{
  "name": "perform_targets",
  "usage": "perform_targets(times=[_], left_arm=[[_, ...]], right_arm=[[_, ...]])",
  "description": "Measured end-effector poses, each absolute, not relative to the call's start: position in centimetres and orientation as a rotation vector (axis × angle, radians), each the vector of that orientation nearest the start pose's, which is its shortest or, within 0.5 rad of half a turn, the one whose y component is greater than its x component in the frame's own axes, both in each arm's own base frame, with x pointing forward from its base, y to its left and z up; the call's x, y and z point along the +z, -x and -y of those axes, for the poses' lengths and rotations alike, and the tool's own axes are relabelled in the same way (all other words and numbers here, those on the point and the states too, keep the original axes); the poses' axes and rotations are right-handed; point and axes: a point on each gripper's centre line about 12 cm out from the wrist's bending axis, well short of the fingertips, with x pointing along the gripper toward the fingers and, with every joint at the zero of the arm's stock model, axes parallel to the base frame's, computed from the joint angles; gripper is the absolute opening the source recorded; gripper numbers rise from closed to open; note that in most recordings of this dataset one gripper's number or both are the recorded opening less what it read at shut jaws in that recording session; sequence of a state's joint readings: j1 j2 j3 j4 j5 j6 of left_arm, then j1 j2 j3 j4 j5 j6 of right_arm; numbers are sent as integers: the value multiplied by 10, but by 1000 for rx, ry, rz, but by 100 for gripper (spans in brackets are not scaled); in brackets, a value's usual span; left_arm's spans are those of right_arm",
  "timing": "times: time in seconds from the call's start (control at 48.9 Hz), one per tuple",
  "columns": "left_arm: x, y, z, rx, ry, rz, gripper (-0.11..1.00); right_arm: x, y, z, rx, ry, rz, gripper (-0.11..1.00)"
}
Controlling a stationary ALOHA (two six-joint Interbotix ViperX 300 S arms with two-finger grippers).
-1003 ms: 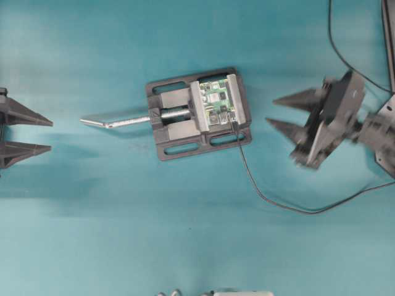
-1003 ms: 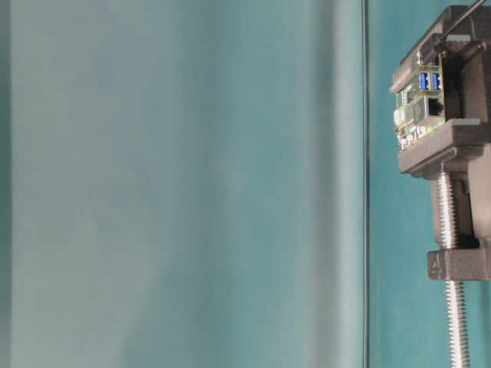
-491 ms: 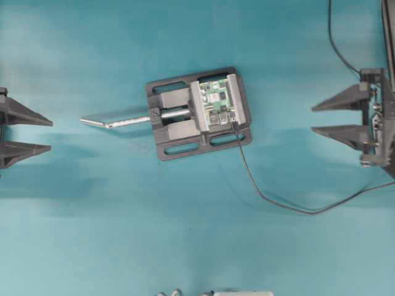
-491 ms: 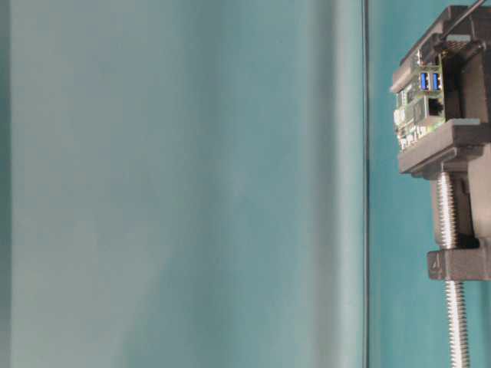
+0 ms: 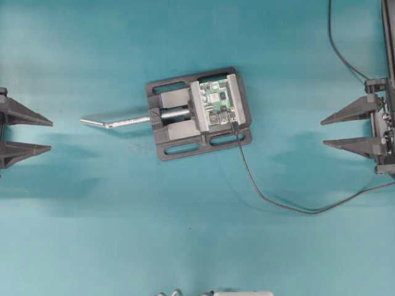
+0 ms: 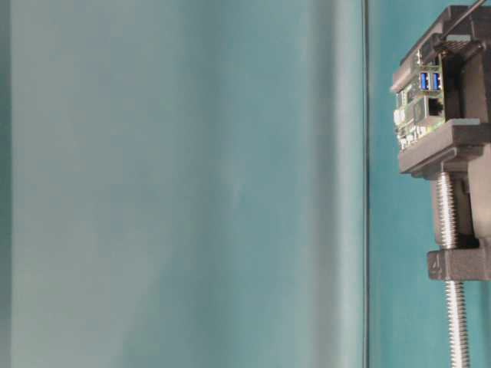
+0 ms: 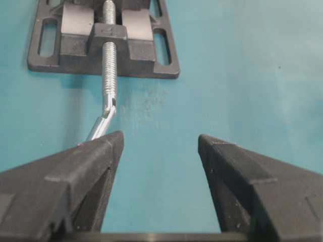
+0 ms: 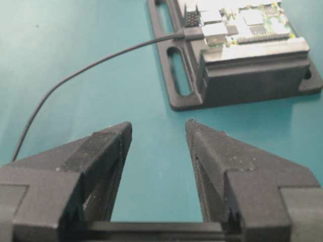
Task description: Insert the USB into the fixed PCB.
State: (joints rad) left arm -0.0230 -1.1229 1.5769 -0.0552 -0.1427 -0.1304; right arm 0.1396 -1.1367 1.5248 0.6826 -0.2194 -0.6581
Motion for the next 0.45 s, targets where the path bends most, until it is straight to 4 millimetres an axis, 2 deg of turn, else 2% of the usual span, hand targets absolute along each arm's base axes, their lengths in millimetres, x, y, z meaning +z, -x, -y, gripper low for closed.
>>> perform_targets(times=[0.45], left_arm=[[143, -138, 2, 14, 179, -311, 78]], right_arm=[[165, -145, -7, 30, 33, -243, 55]])
